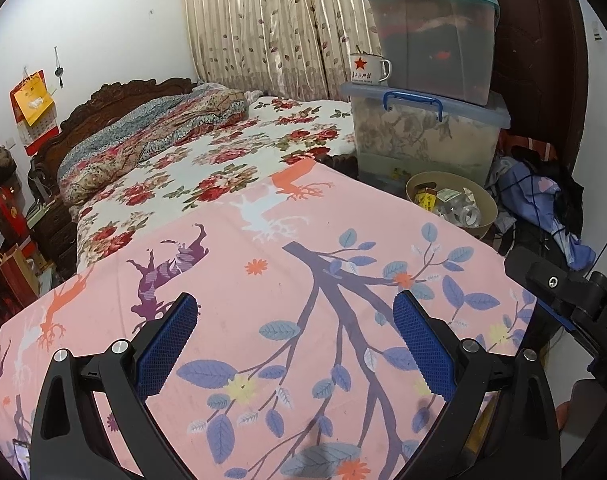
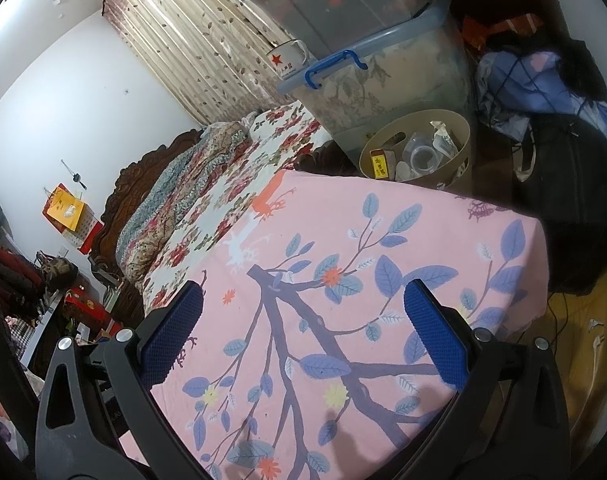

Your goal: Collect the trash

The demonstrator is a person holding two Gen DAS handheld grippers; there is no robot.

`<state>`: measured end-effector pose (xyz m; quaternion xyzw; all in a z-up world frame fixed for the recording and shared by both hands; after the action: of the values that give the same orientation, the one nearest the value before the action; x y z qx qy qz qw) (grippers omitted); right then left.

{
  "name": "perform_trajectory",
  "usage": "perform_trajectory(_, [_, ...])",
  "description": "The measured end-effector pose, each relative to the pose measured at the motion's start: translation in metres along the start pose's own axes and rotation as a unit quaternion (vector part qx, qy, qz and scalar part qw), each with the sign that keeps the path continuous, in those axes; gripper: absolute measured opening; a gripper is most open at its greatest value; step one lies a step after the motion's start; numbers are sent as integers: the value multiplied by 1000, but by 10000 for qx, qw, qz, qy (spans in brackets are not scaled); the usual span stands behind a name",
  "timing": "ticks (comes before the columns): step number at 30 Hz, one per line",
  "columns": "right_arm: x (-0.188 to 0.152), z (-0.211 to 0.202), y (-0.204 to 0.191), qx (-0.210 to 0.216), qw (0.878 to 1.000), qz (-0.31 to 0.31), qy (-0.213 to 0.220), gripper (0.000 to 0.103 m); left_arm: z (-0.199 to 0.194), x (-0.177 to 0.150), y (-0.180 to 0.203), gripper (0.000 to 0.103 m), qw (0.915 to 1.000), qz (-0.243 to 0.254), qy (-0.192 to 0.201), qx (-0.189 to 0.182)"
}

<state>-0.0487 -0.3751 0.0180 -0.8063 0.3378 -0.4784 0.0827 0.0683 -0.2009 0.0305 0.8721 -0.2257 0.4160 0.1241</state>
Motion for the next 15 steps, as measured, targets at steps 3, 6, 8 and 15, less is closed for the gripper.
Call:
perform_trajectory(3, [0, 0, 0, -4, 10000, 4, 5, 99, 0, -2, 1, 94, 10000, -8, -52, -34])
perform_trajectory(6, [0, 0, 0, -4, 10000, 3, 3, 99, 0, -3, 1, 94, 9999, -25, -115, -82])
perform_trajectory(8, [0, -1, 0, -2, 10000, 5, 1, 99, 0, -3, 0, 94, 9998, -33, -145, -95])
perform_trajectory(15, [-2, 1, -2, 3, 10000, -13, -18, 99, 1, -3, -1, 94, 9999, -35, -144, -19])
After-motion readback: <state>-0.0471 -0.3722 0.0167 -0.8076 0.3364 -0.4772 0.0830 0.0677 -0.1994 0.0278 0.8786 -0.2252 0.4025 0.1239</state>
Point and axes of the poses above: each gripper's, at about its wrist camera, not at the fingertips, and z roughly the way its jaws point, y to its right, x to its top, the point moved 6 cm from there along z, roughly the way its jaws point, and after that the axes turned 12 degrees about -z, right-handed, at the moved point
